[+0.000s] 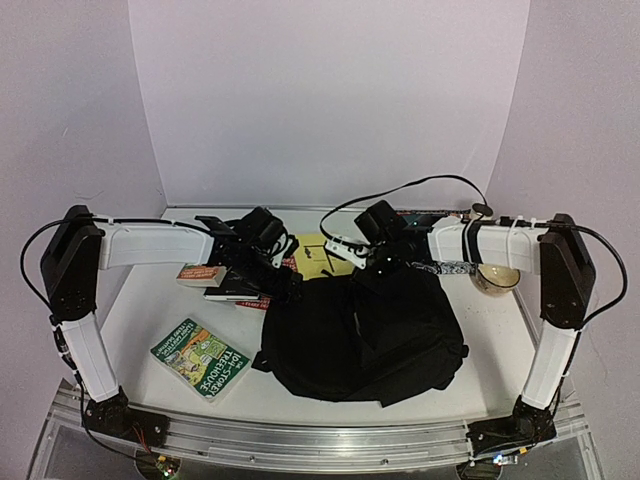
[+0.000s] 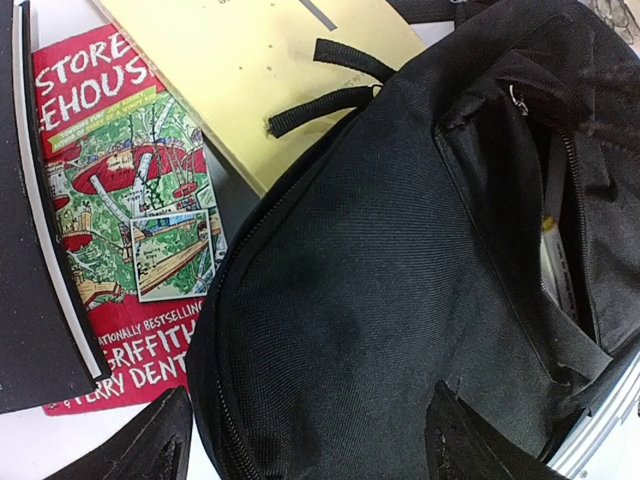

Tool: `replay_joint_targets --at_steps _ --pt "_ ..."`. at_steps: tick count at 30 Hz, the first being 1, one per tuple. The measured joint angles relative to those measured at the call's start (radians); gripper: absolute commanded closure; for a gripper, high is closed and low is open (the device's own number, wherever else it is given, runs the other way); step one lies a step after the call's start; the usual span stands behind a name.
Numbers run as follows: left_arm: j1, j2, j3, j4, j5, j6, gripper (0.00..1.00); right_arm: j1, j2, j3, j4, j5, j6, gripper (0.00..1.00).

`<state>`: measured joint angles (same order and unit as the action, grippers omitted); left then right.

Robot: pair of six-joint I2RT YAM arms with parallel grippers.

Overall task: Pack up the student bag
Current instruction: Pick up the lower front pocket of the student bag.

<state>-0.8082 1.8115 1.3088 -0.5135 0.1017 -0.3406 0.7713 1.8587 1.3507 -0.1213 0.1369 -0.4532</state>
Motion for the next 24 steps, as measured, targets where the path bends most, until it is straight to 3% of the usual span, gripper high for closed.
replay_joint_targets --at_steps 5,11,19,24 --pt "0.000 -0.011 -0.014 0.000 -0.001 0.000 0.19 -0.010 0.000 0.029 -0.018 -0.001 0.050 0.63" --pt "0.000 -0.024 -0.024 0.000 -0.001 -0.001 0.19 -0.016 0.000 0.054 -0.044 -0.039 0.113 0.61" --pt "0.000 -0.034 -0.028 0.001 0.000 -0.001 0.19 -0.016 0.025 0.082 -0.059 -0.046 0.153 0.65" --pt "0.000 -0.046 -0.030 0.002 0.000 -0.002 0.19 -0.016 0.073 0.084 -0.066 -0.042 0.159 0.79"
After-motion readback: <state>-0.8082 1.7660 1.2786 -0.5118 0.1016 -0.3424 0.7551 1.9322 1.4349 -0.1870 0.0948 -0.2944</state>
